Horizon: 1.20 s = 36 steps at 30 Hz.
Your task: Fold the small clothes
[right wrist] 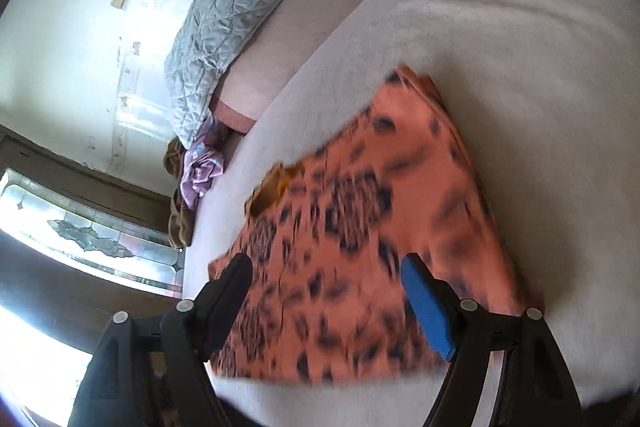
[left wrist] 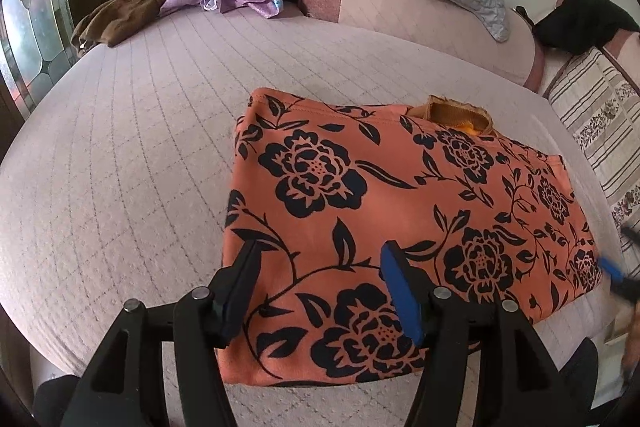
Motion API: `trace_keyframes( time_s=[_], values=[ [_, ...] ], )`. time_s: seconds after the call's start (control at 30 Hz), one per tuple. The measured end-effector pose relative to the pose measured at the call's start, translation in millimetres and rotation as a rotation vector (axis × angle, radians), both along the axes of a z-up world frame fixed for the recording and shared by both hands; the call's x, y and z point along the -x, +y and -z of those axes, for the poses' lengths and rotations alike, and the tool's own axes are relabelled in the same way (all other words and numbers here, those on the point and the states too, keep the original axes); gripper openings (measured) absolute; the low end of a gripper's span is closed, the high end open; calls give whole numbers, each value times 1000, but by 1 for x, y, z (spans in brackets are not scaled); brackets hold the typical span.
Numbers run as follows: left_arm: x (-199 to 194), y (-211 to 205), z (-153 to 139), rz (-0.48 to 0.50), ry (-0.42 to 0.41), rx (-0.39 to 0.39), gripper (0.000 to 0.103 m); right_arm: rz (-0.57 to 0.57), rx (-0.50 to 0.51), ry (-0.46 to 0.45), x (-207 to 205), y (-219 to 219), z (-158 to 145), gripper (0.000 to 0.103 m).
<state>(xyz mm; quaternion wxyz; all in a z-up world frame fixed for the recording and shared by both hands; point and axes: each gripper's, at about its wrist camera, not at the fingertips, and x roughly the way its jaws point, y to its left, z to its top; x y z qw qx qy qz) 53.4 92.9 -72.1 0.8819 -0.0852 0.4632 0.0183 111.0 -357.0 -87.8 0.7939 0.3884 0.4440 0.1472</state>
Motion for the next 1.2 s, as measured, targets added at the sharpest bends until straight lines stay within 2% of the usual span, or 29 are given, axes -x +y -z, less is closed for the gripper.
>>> trace_keyframes(
  time_s=[0.07, 0.17, 0.23, 0.33, 0.4, 0.43, 0.47, 0.5, 0.53, 0.6, 0.67, 0.73, 0.8, 0.83, 0.87, 0.9, 0.93, 0.97, 1.0, 1.07, 1.13, 1.2],
  values=[
    [1, -4, 0, 4, 0, 4, 63, 4, -8, 22, 29, 3, 9, 80],
    [2, -12, 1, 16, -7, 16, 66, 76, -32, 75, 56, -3, 30, 80],
    [2, -20, 2, 30, -6, 22, 66, 153, -55, 108, 59, -14, 45, 81],
    [2, -35, 7, 57, -2, 26, 66, 254, -91, 99, 50, -29, 55, 81],
    [0, -45, 13, 70, 8, 20, 66, 290, -109, 100, 40, -32, 57, 77],
    [-1, -49, 16, 73, 16, 17, 66, 292, -86, 96, 35, -31, 56, 65],
    [-2, -53, 20, 77, 26, 8, 66, 287, -53, 105, 29, -29, 56, 41],
    [-3, -57, 23, 80, 37, -11, 66, 271, -31, 123, 22, -27, 57, 22],
    [-3, -60, 23, 84, 39, -27, 66, 253, -7, 138, 18, -25, 58, 12],
    [2, -63, 17, 91, 25, -29, 66, 248, 96, 107, 17, -16, 41, 11],
    [7, -63, 5, 85, -16, -27, 66, 249, 208, 13, 29, -8, 11, 11],
    [9, -65, -1, 84, -46, -35, 68, 239, 267, -31, 33, -1, -3, 11],
    [4, -70, 4, 95, -35, -38, 69, 229, 292, 38, 29, -4, 18, 16],
    [1, -71, 8, 97, -16, -41, 69, 219, 278, 100, 29, -10, 35, 20],
    [-2, -72, 14, 95, 3, -44, 69, 208, 214, 148, 31, -17, 52, 22],
    [-3, -71, 17, 93, 11, -40, 69, 219, 152, 123, 36, -23, 54, 27],
    [-4, -72, 22, 88, 16, -37, 69, 225, 134, 103, 42, -29, 50, 44],
    [-5, -73, 25, 85, 16, -39, 69, 233, 134, 83, 46, -34, 42, 70],
    [-6, -74, 28, 87, 17, -47, 69, 244, 107, 47, 51, -41, 35, 78],
    [-7, -75, 32, 94, 20, -61, 71, 245, 98, -4, 50, -52, 21, 81],
    [-6, -76, 34, 98, 17, -70, 72, 199, 144, -23, 31, -58, 8, 81],
    [-6, -78, 35, 96, 16, -75, 73, 136, 117, -28, 5, -61, 6, 81]
  ],
)
